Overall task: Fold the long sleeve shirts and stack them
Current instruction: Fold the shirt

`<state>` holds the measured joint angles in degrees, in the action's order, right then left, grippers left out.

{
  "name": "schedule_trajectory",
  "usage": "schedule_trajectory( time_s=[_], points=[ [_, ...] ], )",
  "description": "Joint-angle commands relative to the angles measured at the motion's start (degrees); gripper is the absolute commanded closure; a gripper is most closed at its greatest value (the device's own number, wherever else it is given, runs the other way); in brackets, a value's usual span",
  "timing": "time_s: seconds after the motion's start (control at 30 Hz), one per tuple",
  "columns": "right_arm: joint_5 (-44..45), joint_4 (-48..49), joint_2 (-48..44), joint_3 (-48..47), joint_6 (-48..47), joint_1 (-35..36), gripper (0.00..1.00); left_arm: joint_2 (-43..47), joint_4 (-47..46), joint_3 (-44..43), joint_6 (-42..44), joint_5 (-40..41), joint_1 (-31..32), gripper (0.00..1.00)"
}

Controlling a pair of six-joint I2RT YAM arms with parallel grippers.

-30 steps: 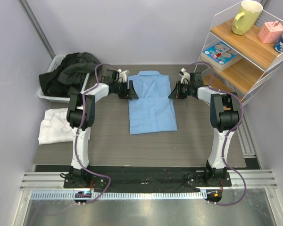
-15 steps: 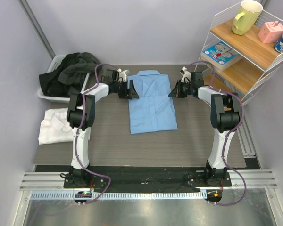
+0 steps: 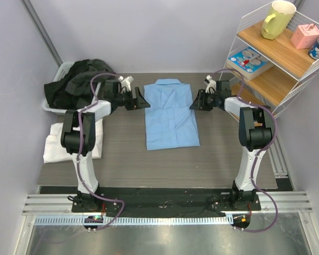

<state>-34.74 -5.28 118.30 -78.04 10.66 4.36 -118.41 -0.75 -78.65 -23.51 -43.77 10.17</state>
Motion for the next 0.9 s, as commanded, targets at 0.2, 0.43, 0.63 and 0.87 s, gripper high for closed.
schedule_trajectory(
  time_s=[0.2, 0.43, 0.63, 0.87],
  points=[
    [-8.93, 0.79, -11.87, 1.83, 4.46, 2.84, 0.55, 6.10, -3.82, 3.34, -4.79, -8.00, 6.87, 0.29],
    [-10.18, 5.01, -0.19, 1.24, 7.81, 4.25, 0.64, -6.98, -1.98, -4.73, -7.08, -5.72, 7.05, 0.34],
    [-8.59, 4.22, 5.97, 1.04, 7.54, 3.29, 0.68, -10.09, 2.25, -2.48, -9.62, -2.20, 3.46, 0.39],
    [-10.25, 4.49, 1.15, 8.08, 8.24, 6.10, 0.67, 0.35, -1.26, 10.88, -4.99, -6.15, 0.64, 0.41]
  ],
)
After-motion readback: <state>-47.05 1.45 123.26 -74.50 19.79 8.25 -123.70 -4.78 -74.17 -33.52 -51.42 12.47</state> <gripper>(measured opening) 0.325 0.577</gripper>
